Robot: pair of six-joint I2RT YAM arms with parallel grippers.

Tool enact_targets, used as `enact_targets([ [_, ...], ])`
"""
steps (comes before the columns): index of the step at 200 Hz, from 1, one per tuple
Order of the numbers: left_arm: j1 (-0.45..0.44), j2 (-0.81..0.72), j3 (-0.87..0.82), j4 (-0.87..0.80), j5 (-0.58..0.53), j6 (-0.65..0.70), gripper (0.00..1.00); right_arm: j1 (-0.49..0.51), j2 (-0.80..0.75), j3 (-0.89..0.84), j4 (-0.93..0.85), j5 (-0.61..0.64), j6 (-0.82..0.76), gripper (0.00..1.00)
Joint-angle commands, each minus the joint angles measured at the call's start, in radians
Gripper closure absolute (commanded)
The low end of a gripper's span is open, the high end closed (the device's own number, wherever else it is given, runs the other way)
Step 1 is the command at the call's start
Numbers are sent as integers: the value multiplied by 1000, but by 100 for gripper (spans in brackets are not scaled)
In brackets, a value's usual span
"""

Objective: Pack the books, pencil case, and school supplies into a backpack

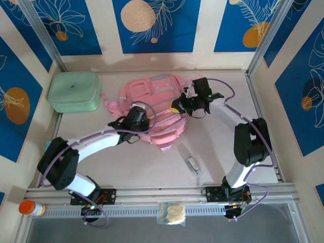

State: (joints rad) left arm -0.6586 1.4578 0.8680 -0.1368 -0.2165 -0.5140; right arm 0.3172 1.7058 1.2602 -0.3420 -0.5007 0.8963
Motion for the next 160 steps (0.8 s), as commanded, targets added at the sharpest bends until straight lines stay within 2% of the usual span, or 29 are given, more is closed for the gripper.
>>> enact_targets([
  [1, 94, -64, -70, -39, -8, 51, 100, -33, -53, 62, -44, -128, -75, 100],
  [26, 155, -81, -86, -13, 68, 123, 100, -37, -22, 94, -87, -145, -124, 100],
  [45, 154, -82, -80, -19, 125, 143, 100, -44, 14, 133, -121, -136, -164, 100],
  [67, 124, -98, -86, -11, 176, 107, 100, -63, 65, 195, -164, -110, -219, 100],
  [93, 86, -103, -89, -35, 109, 79, 100, -79, 120, 246, -194, -97, -262, 100],
  [108, 92, -85, -66, -87, 50, 73, 100, -80, 120, 243, -216, -82, -283, 89],
  [126, 92, -77, -48, -78, 76, 88, 100, -78, 83, 202, -225, -51, -298, 74],
  [142, 91, -80, -34, -79, 122, 83, 86, -74, 35, 150, -249, -5, -316, 61],
  [154, 79, -91, -21, -94, 161, 74, 73, -69, -18, 110, -289, 70, -338, 52],
  [160, 68, -99, -20, -101, 172, 65, 70, -69, -47, 84, -301, 109, -342, 49],
])
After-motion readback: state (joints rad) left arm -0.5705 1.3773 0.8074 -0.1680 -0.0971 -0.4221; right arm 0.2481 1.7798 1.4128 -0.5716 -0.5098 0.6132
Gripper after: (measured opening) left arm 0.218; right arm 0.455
